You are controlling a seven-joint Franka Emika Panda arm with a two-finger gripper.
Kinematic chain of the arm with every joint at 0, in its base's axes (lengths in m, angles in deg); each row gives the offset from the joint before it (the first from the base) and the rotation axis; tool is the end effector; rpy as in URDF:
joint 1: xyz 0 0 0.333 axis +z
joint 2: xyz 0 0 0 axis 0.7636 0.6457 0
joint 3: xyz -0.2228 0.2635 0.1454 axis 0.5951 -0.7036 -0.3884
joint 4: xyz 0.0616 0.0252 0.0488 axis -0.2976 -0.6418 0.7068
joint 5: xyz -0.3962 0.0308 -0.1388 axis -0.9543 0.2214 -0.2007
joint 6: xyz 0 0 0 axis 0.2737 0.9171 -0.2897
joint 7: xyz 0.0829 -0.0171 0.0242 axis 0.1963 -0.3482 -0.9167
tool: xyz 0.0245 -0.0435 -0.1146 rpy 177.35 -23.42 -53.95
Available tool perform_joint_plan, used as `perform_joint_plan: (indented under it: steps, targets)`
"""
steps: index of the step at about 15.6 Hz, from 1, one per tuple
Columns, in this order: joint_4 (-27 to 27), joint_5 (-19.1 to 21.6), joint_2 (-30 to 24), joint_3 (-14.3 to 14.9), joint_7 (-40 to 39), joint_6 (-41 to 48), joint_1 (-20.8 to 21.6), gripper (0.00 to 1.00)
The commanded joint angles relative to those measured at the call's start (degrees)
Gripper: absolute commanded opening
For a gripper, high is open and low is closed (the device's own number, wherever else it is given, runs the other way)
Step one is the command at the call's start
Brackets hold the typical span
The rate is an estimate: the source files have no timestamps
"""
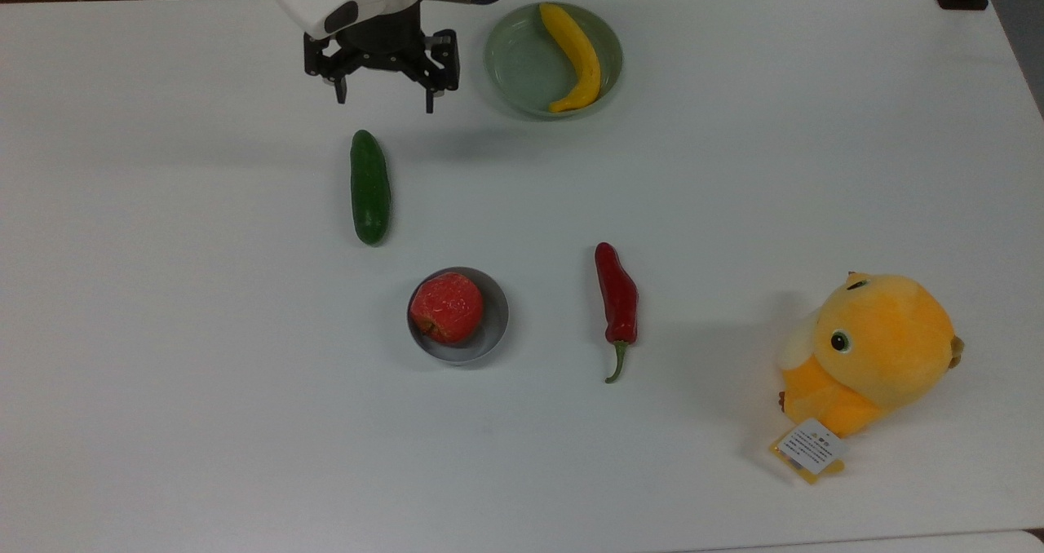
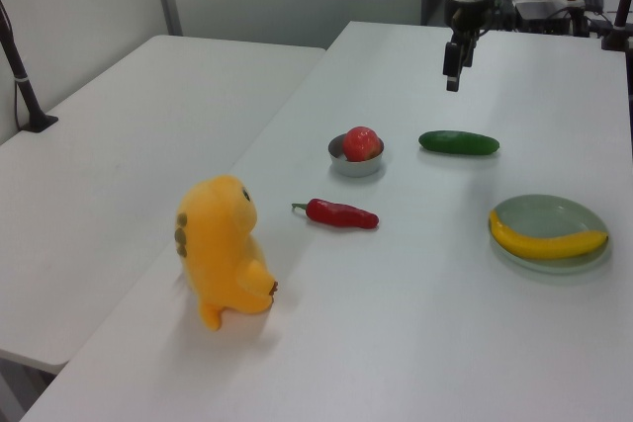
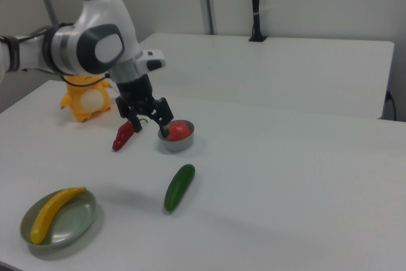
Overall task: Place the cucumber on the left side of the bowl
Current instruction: 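Move the open gripper down over the green cucumber, then close the gripper on the green cucumber and lift it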
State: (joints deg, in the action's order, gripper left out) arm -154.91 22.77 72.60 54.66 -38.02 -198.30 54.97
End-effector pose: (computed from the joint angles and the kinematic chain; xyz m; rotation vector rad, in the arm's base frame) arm 0.6263 -0.0005 0.5094 3.0337 0.0156 0.0662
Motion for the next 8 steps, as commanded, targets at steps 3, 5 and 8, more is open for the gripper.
perform_joint_plan:
  steps: [3, 5, 8]
  targets:
    - [-5.96, -2.32, 1.83, 1.31, -1.47, -9.94, -0.98, 1.0]
    - [-6.05, -2.5, 3.85, 1.4, -1.56, -11.53, -1.24, 1.0]
    - [-6.75, -2.85, 5.88, 1.4, -1.56, -14.43, -1.77, 1.0]
